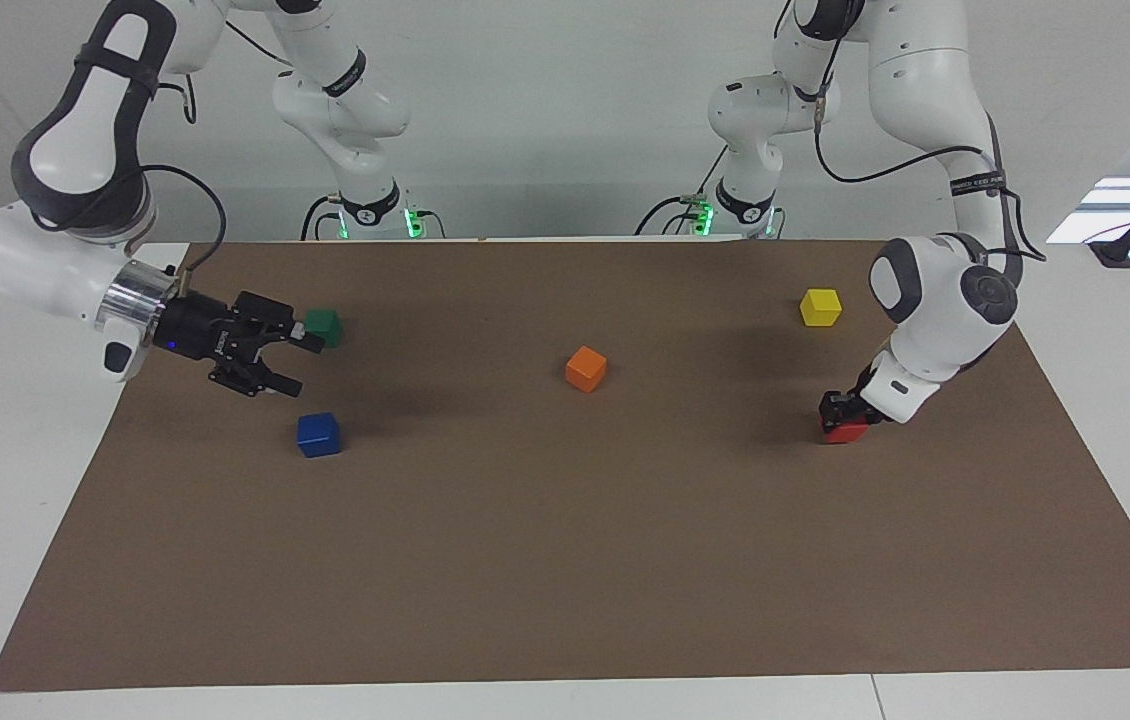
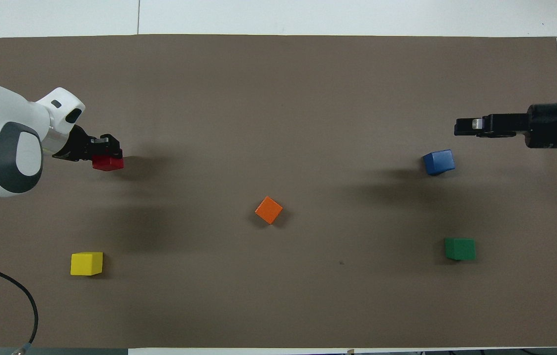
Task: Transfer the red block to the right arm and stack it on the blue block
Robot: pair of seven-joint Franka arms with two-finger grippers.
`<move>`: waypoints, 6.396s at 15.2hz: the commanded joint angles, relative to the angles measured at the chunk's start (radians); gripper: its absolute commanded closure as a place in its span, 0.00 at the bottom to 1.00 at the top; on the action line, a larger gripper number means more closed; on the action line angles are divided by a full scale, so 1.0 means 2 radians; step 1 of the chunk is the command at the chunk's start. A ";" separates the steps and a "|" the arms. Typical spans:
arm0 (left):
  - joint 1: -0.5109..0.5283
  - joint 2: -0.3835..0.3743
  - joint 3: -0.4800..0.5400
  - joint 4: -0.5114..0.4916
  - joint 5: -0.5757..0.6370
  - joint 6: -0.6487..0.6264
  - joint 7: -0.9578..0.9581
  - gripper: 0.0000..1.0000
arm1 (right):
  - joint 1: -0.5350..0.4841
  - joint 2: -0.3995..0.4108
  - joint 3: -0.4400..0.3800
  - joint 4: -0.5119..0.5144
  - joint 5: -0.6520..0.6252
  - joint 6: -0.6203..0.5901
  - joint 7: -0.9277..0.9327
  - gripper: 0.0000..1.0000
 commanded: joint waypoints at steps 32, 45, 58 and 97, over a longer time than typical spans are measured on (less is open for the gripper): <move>-0.159 -0.109 -0.095 -0.123 -0.633 0.244 -0.427 1.00 | 0.176 0.030 0.009 -0.105 0.327 -0.046 -0.026 0.00; -0.198 -0.107 -0.094 -0.135 -0.633 0.277 -0.464 1.00 | 0.187 0.020 0.009 -0.136 0.324 -0.052 -0.040 0.00; -0.214 -0.086 -0.095 -0.131 -0.633 0.317 -0.464 1.00 | 0.196 0.017 0.008 -0.145 0.321 -0.049 -0.056 0.00; -0.246 -0.052 -0.095 -0.098 -0.633 0.364 -0.465 0.00 | 0.226 0.016 0.009 -0.148 0.342 -0.003 -0.063 1.00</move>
